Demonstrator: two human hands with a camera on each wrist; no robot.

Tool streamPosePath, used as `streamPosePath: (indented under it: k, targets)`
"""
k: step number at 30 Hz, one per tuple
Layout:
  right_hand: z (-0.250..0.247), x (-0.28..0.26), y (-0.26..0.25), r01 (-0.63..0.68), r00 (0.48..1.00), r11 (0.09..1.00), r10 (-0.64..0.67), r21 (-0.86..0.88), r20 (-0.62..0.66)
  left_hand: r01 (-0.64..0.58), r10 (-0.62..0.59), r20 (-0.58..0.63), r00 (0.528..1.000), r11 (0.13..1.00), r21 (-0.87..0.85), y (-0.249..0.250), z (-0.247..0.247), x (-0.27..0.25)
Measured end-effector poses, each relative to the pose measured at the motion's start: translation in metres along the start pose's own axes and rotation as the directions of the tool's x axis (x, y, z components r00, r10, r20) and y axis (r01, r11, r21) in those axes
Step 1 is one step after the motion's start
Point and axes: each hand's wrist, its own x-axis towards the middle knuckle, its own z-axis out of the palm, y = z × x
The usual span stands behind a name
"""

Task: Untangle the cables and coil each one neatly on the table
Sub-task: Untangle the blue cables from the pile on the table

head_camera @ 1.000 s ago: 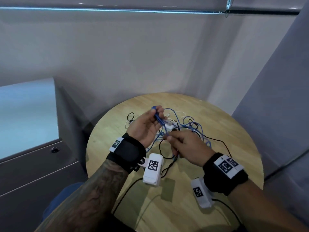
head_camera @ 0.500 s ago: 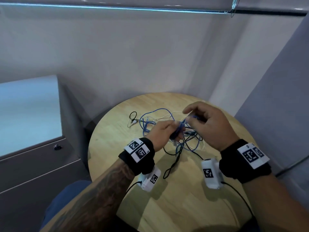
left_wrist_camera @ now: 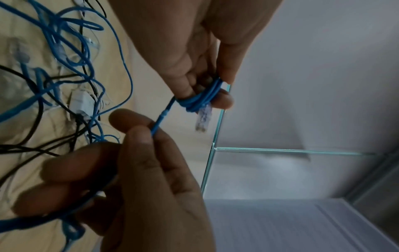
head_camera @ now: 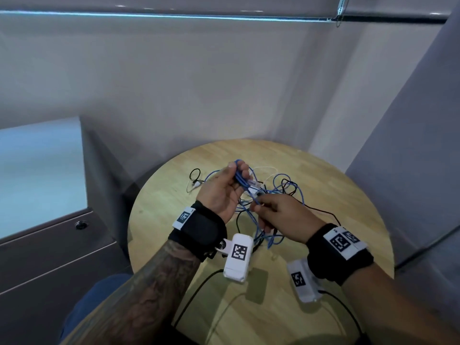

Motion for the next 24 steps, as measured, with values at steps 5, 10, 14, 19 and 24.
streamPosePath:
  k: [5, 10, 14, 19, 24]
  targets:
    - [-0.006, -0.006, 0.004, -0.043, 0.998, 0.944, 0.057, -0.327, 0.033, -0.119, 0.127, -0.208, 0.97, 0.991, 0.054, -0.007, -0.003, 0.008]
    - [-0.005, -0.01, -0.009, 0.025, 0.999, 0.914, -0.036, -0.404, -0.019, -0.187, 0.344, 0.017, 0.939, 0.469, 0.863, -0.021, -0.017, 0.009]
    - [-0.023, -0.009, -0.005, 0.166, 0.916, 0.964, -0.228, -0.206, -0.33, -0.192, 0.003, 0.194, 0.981, 0.17, 0.967, -0.02, -0.018, 0.005]
    - [-0.043, -0.005, 0.007, 0.169, 0.92, 0.985, -0.148, 0.027, -0.362, -0.191, -0.143, 0.225, 0.964, 0.214, 0.958, -0.003, -0.002, -0.004]
    - [-0.05, -0.004, 0.01, 0.146, 0.93, 0.984, -0.171, -0.099, -0.325, -0.103, -0.141, 0.155, 0.978, 0.319, 0.942, 0.016, -0.018, -0.001]
